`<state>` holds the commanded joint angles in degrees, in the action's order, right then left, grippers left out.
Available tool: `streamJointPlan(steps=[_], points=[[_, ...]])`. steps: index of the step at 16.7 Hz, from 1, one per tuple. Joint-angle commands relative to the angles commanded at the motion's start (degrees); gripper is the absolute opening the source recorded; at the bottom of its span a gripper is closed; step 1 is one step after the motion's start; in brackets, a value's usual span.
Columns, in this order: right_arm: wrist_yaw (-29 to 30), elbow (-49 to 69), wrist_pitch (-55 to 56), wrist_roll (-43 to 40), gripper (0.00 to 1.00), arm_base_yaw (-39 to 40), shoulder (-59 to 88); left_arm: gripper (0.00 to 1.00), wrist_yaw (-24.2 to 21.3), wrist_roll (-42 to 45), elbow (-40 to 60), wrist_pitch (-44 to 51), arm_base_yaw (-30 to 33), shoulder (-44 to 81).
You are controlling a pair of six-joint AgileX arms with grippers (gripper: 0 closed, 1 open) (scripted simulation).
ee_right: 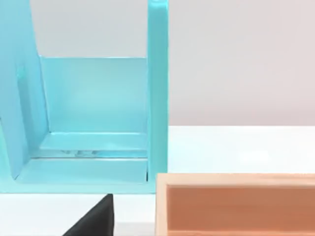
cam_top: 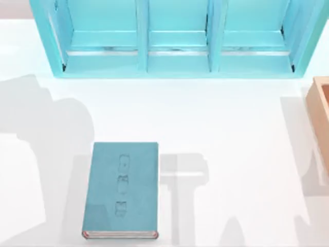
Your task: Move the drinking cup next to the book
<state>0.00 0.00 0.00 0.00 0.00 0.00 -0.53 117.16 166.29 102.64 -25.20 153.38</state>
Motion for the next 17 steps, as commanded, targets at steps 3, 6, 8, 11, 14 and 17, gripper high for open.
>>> streamJointPlan(steps=[3,6,8,11,14,17], points=[[0.0,0.0,0.0,0.0,1.0,0.0,0.0,1.0,0.03,-0.07,-0.1,-0.11,0.31,0.04],[0.0,0.0,0.0,0.0,1.0,0.0,0.0,1.0,0.03,-0.17,-2.24,-1.72,0.25,-0.39],[0.0,0.0,0.0,0.0,1.0,0.0,0.0,1.0,0.03,-0.23,-6.5,-4.93,0.21,-1.34],[0.0,0.0,0.0,0.0,1.0,0.0,0.0,1.0,0.06,-0.22,-15.76,-11.95,0.17,-3.57],[0.0,0.0,0.0,0.0,1.0,0.0,0.0,1.0,0.09,-0.15,-26.39,-20.01,0.08,-6.13],[0.0,0.0,0.0,0.0,1.0,0.0,0.0,1.0,0.12,-0.03,-35.48,-26.97,-0.05,-8.16]])
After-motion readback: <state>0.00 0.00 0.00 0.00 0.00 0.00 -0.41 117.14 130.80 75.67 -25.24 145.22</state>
